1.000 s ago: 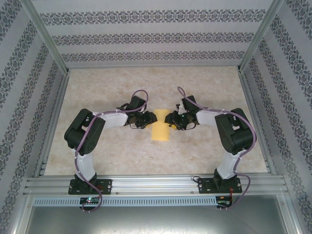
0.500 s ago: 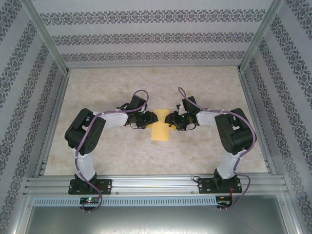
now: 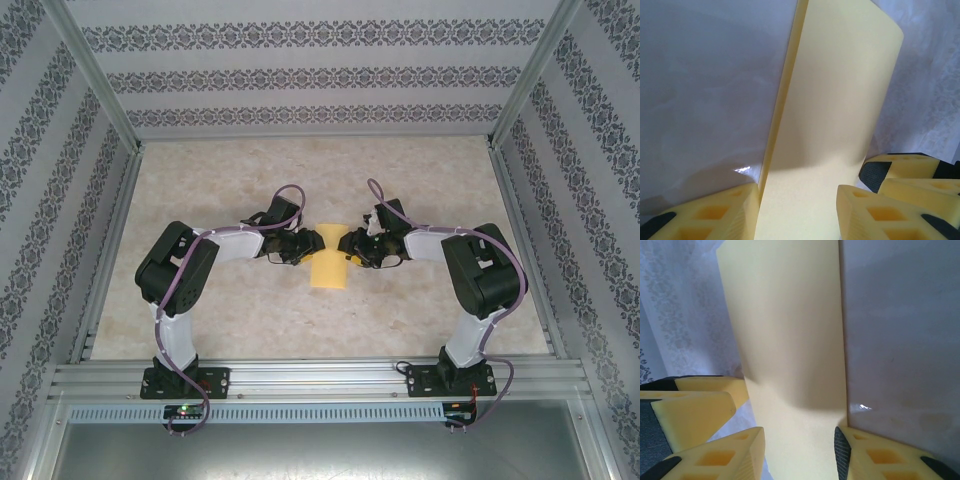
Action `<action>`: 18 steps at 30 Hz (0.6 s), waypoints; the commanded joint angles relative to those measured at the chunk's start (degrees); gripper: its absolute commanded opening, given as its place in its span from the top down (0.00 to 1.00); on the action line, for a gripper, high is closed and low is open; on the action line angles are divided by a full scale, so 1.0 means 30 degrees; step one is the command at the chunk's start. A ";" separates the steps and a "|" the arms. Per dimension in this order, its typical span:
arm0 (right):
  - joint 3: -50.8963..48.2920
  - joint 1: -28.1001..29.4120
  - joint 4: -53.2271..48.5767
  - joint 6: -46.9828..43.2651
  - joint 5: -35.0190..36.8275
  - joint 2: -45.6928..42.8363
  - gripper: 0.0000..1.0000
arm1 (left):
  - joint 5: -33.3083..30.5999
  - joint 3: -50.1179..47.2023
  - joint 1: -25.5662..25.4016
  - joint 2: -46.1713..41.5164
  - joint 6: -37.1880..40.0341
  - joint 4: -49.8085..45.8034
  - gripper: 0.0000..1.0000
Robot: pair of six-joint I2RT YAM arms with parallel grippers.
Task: Fold a paper plane with a square sheet of paper (pick it up from the middle)
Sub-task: Fold the triangle a second time at the center of the table.
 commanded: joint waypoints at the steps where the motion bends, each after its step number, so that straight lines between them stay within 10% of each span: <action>1: -0.0119 -0.0067 -0.0069 0.0114 -0.0120 0.0040 0.57 | 0.0536 0.0388 0.0081 0.0184 -0.0129 0.0801 0.54; 18: -0.0267 -0.0176 0.0419 0.0105 -0.0396 -0.0262 0.57 | 0.1975 0.0166 0.0083 0.0290 -0.0848 0.3243 0.58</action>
